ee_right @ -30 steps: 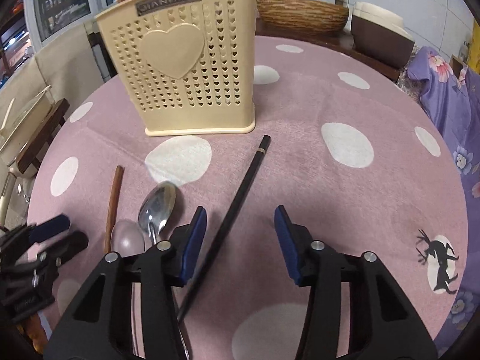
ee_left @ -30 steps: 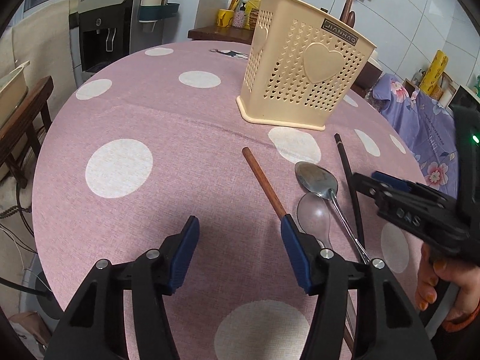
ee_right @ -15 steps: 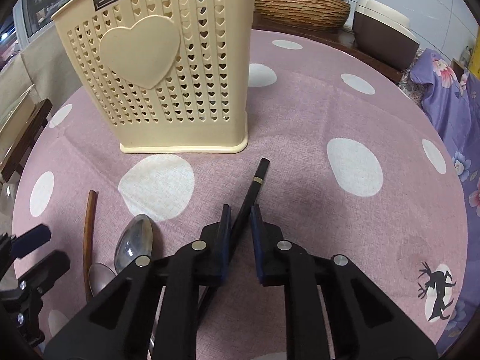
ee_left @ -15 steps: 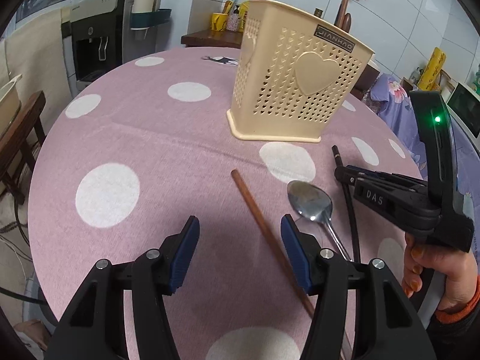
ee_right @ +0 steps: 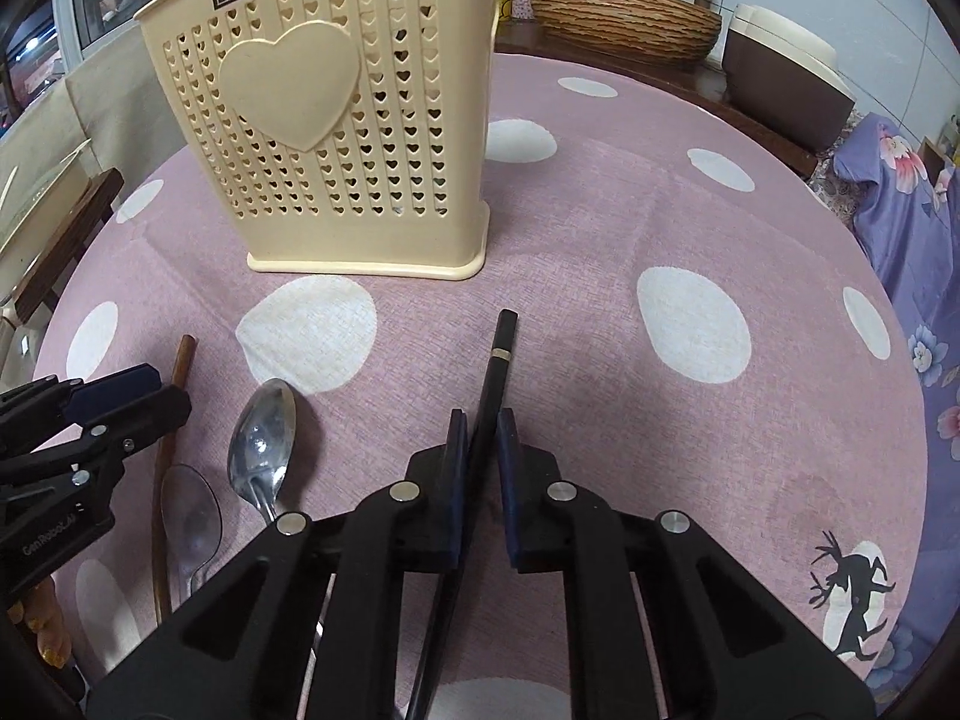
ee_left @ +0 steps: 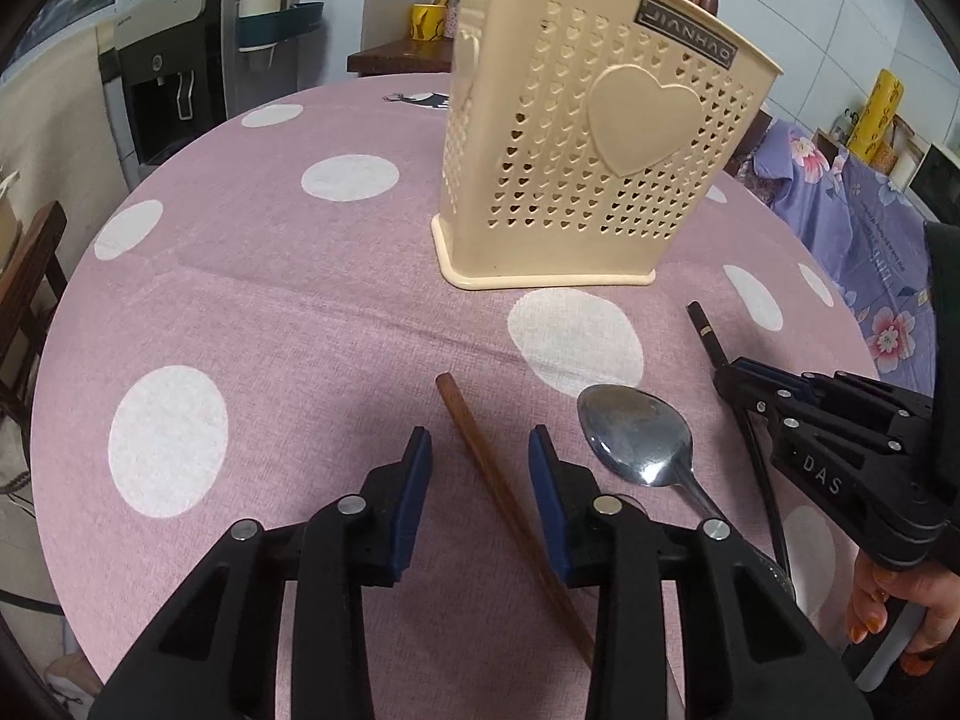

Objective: Organize utensils
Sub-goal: 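Grasp the black gold-tipped chopstick with right tool while left tool grasps a wooden chopstick, then lift both chopsticks toward the holder with both tools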

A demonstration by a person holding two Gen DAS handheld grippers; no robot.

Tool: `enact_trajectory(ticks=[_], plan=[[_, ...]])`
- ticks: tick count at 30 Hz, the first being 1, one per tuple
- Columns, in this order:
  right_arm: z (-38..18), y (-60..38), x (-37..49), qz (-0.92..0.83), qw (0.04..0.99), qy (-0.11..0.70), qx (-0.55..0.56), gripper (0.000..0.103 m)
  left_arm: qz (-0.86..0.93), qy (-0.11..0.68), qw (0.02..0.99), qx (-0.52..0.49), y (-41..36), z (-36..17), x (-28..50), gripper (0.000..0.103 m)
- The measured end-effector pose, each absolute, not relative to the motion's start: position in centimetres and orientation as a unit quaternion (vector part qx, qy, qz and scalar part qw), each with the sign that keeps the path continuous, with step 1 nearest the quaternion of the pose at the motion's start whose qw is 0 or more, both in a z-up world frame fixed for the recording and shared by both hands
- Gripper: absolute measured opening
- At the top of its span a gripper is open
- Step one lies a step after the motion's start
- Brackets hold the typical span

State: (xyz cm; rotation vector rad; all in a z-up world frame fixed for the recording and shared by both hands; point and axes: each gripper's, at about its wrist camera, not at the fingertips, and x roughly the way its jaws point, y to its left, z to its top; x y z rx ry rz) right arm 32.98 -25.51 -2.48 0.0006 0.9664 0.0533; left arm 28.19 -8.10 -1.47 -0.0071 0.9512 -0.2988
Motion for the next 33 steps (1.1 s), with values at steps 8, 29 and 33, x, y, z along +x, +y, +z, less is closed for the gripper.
enact_trajectory(ticks=[8,29,33], plan=[[-2.6,-25.4,33.1,0.005,0.888,0.46,0.015,0.012,-0.139,0.455,0.88,-0.006,-8.0,-1.6,28.0,0.015],[-2.7,-24.9,33.3,0.008,0.892,0.451,0.0,0.009,-0.125,0.444,0.887,0.011,-7.7,-1.6,28.7,0.008],[-2.7,-24.7,33.3,0.008,0.893,0.45,-0.003,0.008,-0.129,0.446,0.886,0.005,-7.5,-1.7,28.6,0.008]])
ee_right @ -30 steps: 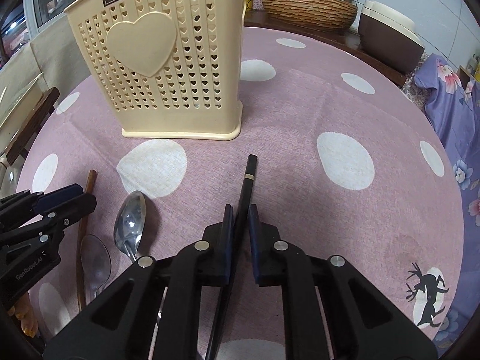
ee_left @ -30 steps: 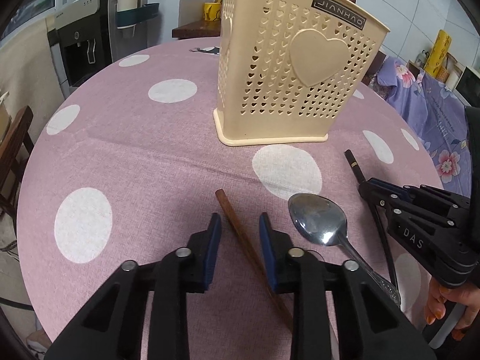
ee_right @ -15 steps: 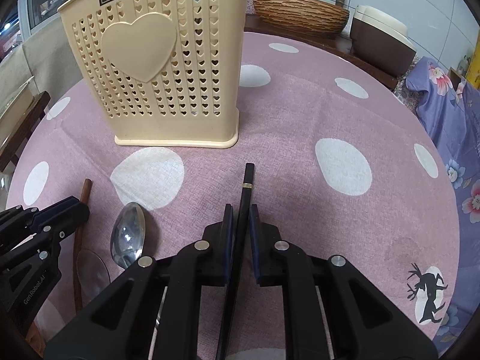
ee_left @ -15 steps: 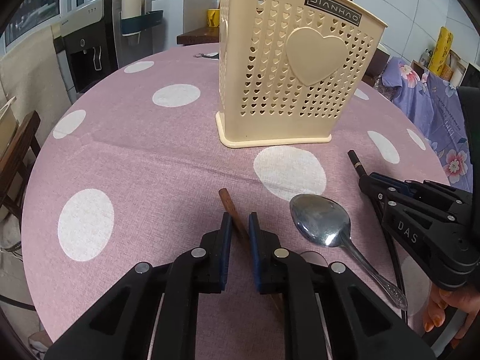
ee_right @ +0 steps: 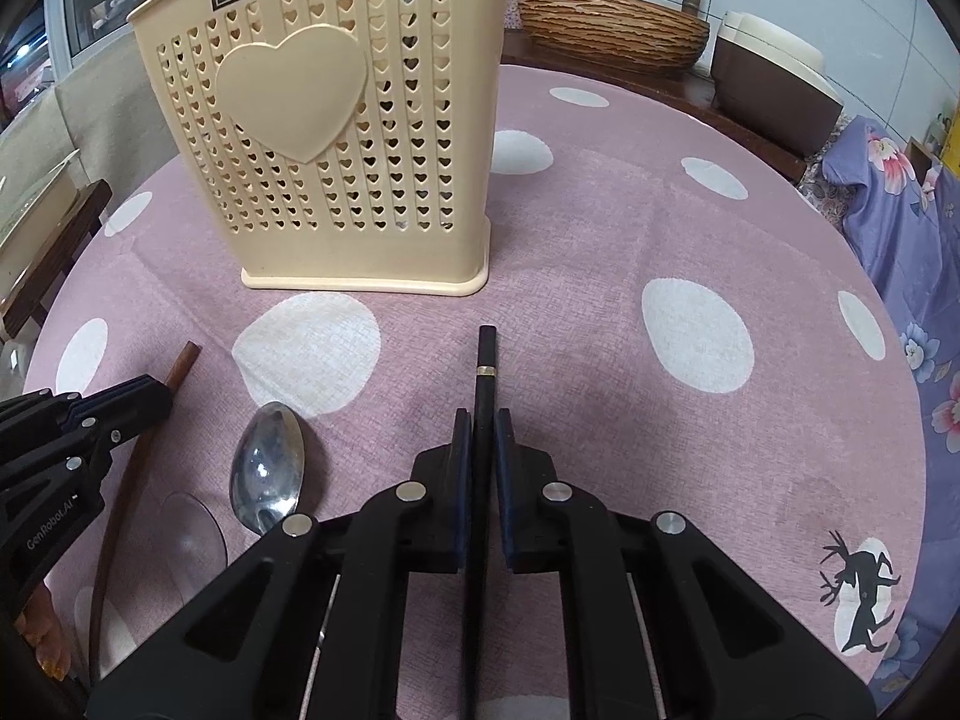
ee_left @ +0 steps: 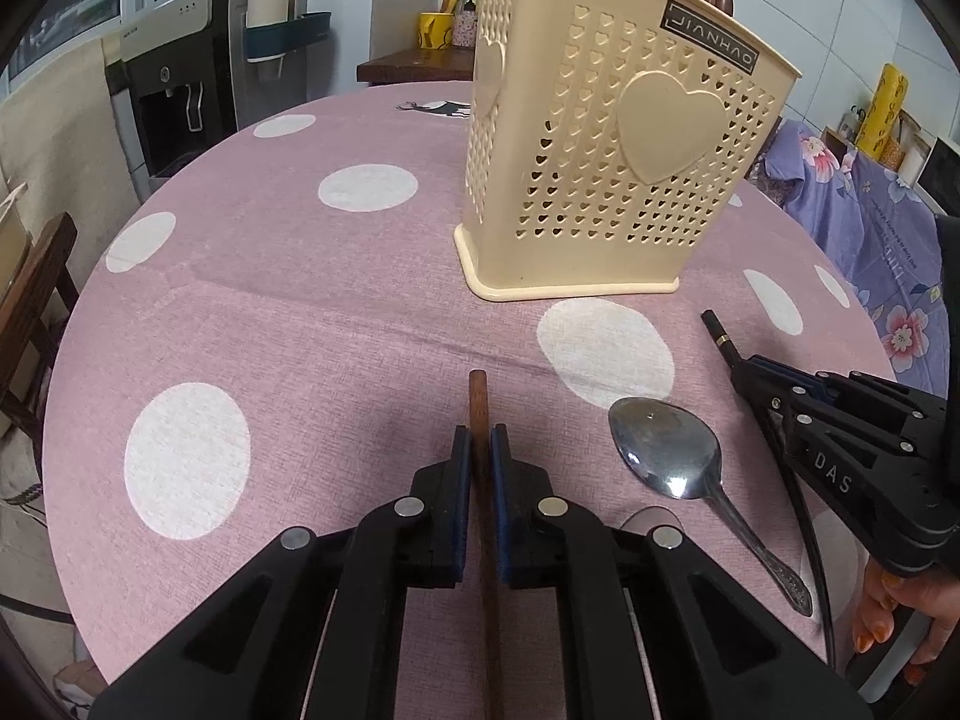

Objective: Organize utensils
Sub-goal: 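Lift both chopsticks toward the holder with both tools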

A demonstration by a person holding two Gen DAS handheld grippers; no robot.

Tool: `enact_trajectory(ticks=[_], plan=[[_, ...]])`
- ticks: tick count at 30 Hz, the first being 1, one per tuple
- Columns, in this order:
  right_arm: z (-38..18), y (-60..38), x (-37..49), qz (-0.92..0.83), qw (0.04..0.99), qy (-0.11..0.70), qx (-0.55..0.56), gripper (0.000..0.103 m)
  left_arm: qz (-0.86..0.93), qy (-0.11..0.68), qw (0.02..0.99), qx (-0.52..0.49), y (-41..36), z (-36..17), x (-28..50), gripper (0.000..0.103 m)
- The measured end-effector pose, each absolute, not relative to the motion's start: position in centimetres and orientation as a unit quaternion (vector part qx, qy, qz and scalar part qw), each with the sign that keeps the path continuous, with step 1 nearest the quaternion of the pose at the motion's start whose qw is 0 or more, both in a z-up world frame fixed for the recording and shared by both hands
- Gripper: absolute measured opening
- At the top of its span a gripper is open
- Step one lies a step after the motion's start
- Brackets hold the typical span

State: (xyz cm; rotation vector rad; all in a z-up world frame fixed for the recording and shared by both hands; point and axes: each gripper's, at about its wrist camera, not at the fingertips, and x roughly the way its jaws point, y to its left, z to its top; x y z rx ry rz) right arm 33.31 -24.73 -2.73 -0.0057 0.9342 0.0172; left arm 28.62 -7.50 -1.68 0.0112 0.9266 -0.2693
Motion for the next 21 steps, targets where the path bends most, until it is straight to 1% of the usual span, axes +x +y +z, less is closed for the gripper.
enact_trajectory(ticks=[5,11,17,21], plan=[[-2.7,-24.6,33.2,0.011,0.893,0.449,0.001,0.008,-0.127,0.441,0.888,0.007,-7.7,-1.7,28.5,0.008],[-1.7,-25.0,32.6,0.021,0.903,0.428,0.016,0.008,-0.128,0.437,0.89,-0.01,-7.0,-1.4,28.7,0.008],[0.5,-26.0,31.6,0.044,0.915,0.397,0.053,0.008,-0.138,0.415,0.899,-0.031,-5.9,0.8,28.1,0.007],[3.1,-26.8,30.4,0.066,0.926,0.364,0.078,0.008,-0.148,0.389,0.908,-0.046,-5.1,3.3,27.5,0.007]])
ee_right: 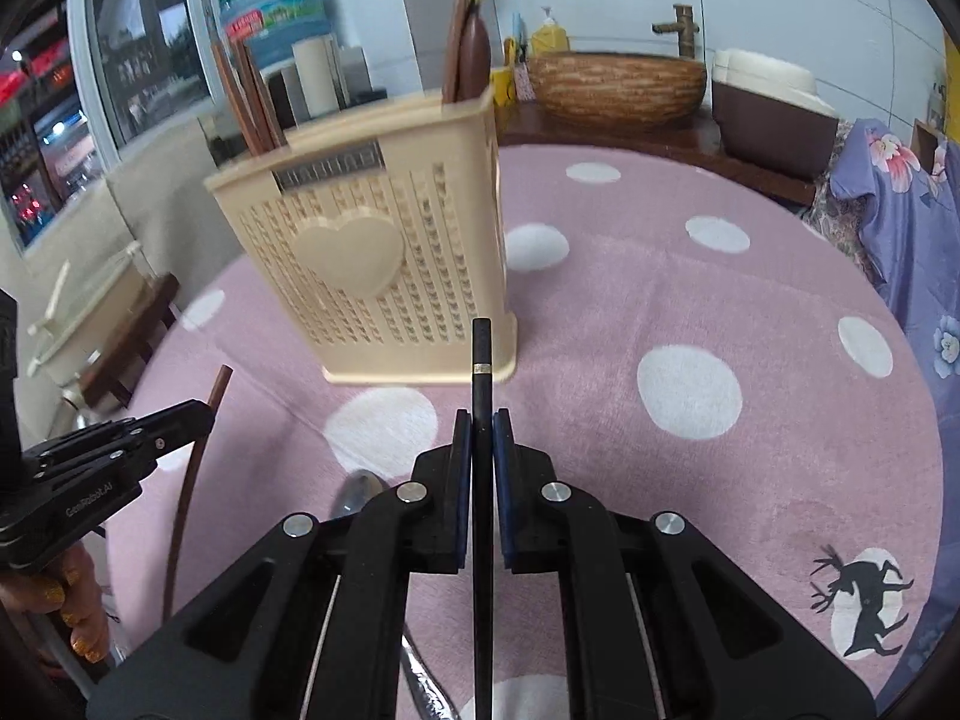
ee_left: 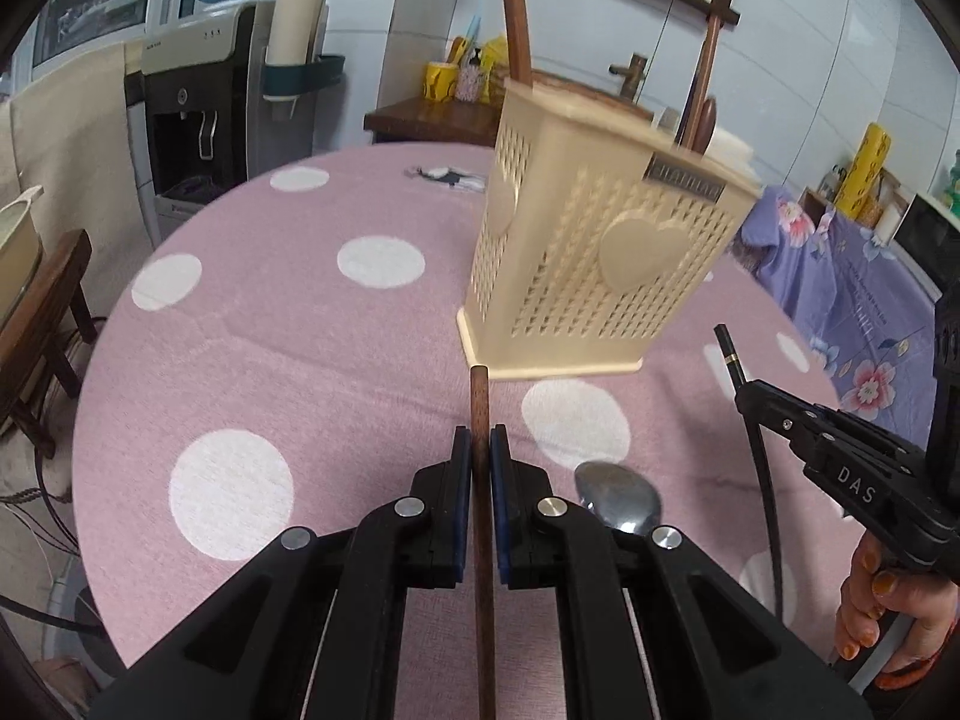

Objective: Organize utensils
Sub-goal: 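Lift both chopsticks toward the holder with both tools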

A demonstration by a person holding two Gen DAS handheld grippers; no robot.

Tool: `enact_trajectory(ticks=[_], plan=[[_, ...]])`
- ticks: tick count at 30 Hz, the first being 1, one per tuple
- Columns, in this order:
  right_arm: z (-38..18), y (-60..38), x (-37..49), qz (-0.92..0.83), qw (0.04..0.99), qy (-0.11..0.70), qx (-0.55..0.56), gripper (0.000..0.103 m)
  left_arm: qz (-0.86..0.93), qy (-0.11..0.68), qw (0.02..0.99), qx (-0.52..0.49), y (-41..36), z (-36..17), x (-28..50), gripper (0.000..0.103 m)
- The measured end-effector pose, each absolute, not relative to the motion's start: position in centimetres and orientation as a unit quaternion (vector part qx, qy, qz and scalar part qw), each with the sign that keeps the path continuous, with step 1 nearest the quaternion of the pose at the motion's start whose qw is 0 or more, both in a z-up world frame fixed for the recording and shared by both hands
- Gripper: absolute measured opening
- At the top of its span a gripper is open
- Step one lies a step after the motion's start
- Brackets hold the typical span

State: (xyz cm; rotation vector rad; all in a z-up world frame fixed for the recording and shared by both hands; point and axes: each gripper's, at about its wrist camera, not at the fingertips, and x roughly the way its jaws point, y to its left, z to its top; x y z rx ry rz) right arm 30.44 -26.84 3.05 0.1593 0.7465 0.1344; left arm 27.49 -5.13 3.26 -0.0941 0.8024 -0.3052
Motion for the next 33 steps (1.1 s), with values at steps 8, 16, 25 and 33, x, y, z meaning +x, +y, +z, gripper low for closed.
enact_trajectory(ticks=[8,16,25,33], plan=[[9.5,-28.4,27.1,0.111,0.945,0.294,0.096,0.008,-0.168,0.322,0.929,-0.071,-3.3,8.8,25.8,0.007],[12.5,-29.4,25.4,0.141,0.947,0.272,0.099,0.008,-0.18,0.272,0.942,-0.081,-1.8,13.0,24.3,0.007],[13.5,-29.1,25.3,0.161,0.944,0.269,0.098,0.008,-0.191,0.263,0.942,-0.086,-1.5,13.9,24.4,0.007],[14.2,-29.1,25.4,0.169,0.943,0.269,0.097,0.008,-0.195,0.257,0.943,-0.085,-1.4,14.6,24.3,0.007]])
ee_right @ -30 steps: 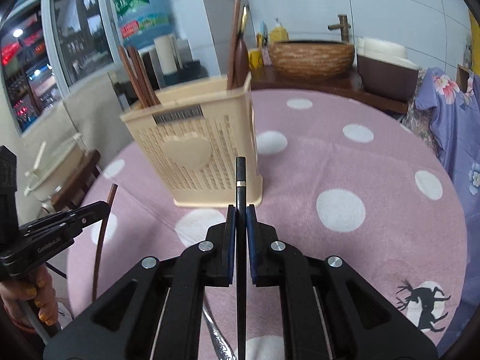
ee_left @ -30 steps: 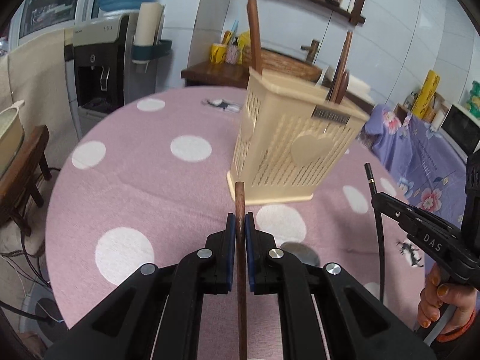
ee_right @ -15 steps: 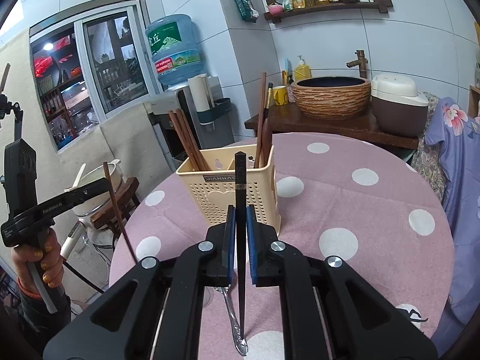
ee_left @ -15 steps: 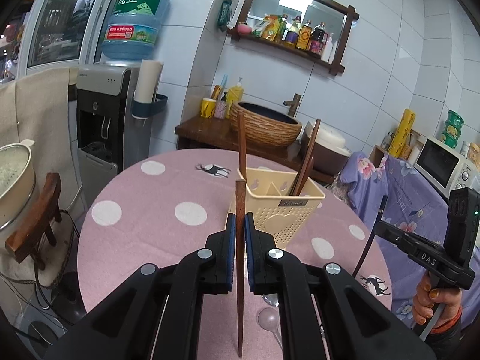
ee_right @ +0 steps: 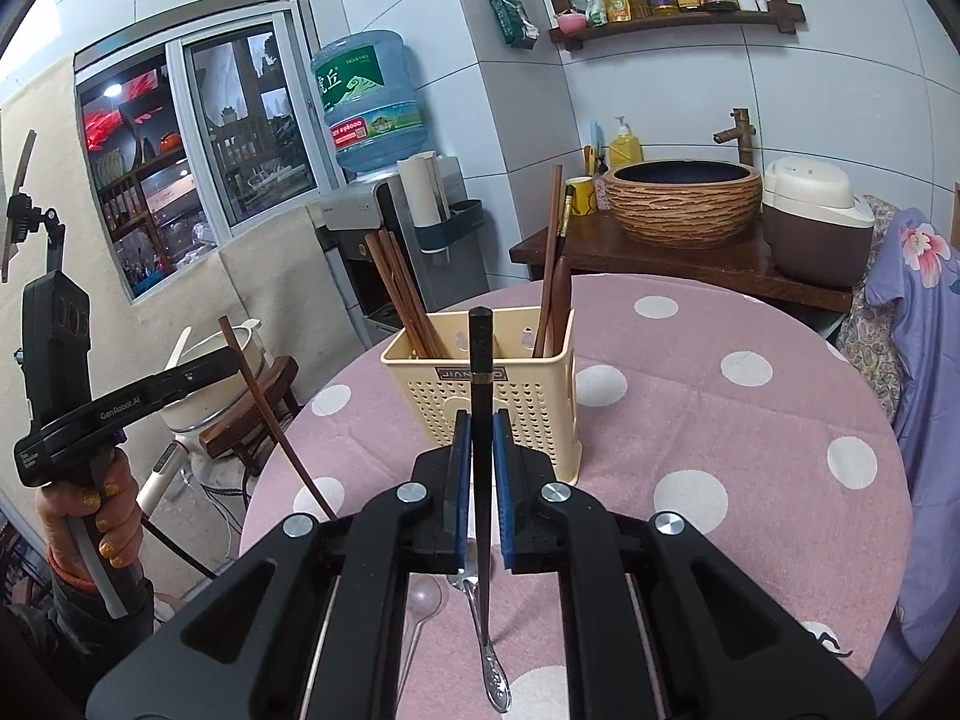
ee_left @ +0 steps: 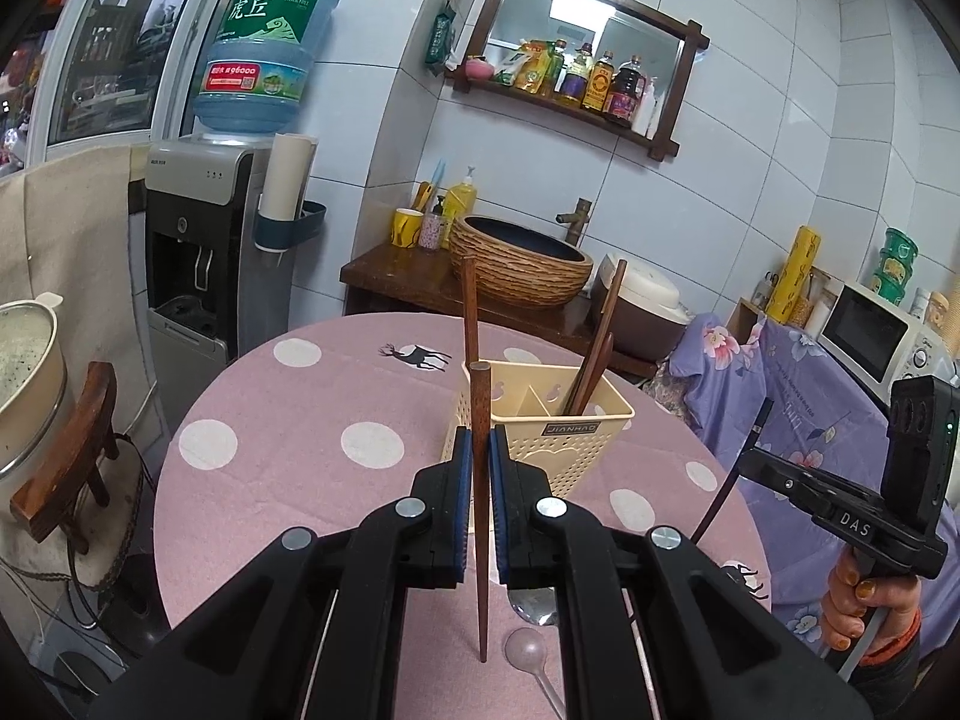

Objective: Organize utensils
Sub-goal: 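Lift both chopsticks toward the holder with both tools, then lower both chopsticks into the holder and open both tools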

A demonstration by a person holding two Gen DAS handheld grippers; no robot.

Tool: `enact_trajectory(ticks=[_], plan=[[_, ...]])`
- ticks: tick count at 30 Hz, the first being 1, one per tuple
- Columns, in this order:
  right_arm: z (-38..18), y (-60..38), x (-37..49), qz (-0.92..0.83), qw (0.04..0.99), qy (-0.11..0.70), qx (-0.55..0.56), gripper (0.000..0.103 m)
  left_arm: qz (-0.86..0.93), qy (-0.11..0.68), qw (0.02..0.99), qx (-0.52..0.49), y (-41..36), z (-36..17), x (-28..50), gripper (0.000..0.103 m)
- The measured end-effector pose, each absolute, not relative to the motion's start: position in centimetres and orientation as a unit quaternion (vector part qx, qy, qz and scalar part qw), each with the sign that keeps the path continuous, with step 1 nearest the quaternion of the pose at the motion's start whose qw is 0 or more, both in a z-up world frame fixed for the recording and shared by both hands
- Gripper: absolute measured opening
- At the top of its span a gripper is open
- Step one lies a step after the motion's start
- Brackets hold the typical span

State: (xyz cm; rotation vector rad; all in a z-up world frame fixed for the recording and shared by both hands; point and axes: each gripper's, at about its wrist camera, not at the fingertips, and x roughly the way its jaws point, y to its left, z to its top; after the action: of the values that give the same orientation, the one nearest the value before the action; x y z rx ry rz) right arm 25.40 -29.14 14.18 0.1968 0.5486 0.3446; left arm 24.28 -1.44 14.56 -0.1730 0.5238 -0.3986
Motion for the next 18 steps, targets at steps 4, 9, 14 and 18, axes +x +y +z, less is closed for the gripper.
enact_trajectory(ticks=[4,9,14,18], plan=[[15.4,-29.3,25.7,0.179,0.941,0.267,0.103,0.008,-0.205,0.253,0.941,-0.086,-1.4,15.5,24.4,0.007],[19.1,-28.9,26.4,0.192,0.946,0.243,0.097,0.008,-0.227,0.23,0.942,-0.086,-1.6,18.8,24.6,0.007],[24.9,-28.7,27.7,0.18,0.962,0.183,0.094,0.008,-0.251,0.193,0.943,-0.101,-2.0,24.3,26.0,0.007],[28.6,-28.1,29.9,0.162,0.971,0.147,0.093,0.008,-0.239,0.156,0.952,-0.108,-3.0,28.6,28.2,0.007]])
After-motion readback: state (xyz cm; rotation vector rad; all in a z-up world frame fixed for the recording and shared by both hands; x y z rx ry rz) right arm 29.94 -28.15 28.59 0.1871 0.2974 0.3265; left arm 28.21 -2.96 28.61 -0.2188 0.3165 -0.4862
